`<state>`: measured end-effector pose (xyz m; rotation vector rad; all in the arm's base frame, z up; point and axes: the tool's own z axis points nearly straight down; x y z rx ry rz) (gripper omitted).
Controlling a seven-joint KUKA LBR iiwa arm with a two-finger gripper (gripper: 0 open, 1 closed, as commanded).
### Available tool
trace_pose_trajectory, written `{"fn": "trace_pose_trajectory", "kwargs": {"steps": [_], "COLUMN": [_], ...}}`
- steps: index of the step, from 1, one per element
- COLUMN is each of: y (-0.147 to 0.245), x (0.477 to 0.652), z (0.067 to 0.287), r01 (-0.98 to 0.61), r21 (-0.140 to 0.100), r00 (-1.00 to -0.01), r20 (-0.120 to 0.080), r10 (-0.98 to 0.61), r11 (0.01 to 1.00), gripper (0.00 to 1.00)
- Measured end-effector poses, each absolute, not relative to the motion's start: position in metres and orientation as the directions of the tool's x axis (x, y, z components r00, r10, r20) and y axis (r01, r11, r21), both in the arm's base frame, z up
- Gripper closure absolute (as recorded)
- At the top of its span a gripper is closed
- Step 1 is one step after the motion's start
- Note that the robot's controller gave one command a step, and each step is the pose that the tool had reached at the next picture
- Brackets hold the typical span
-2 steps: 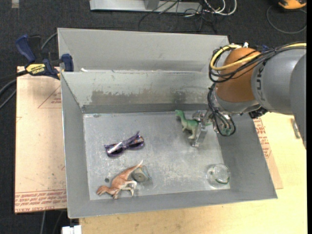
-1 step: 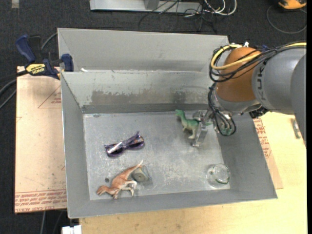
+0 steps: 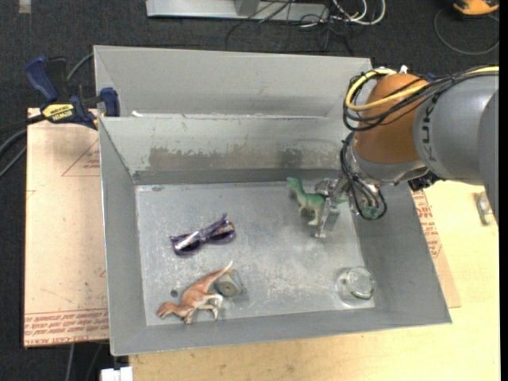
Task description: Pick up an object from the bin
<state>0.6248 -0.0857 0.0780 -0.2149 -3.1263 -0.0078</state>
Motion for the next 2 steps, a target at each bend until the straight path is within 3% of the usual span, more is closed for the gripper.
{"fn": "trace_pose_trajectory", "kwargs": {"steps": [2], "y": [-0.086], "x": [0.625], "z": [0.111], "r01": [0.137], "r21": [0.005], "r00": [-0.991], "r20": [0.008], "r10": [0.137], "r11": [0.991], "gripper": [1.00]}}
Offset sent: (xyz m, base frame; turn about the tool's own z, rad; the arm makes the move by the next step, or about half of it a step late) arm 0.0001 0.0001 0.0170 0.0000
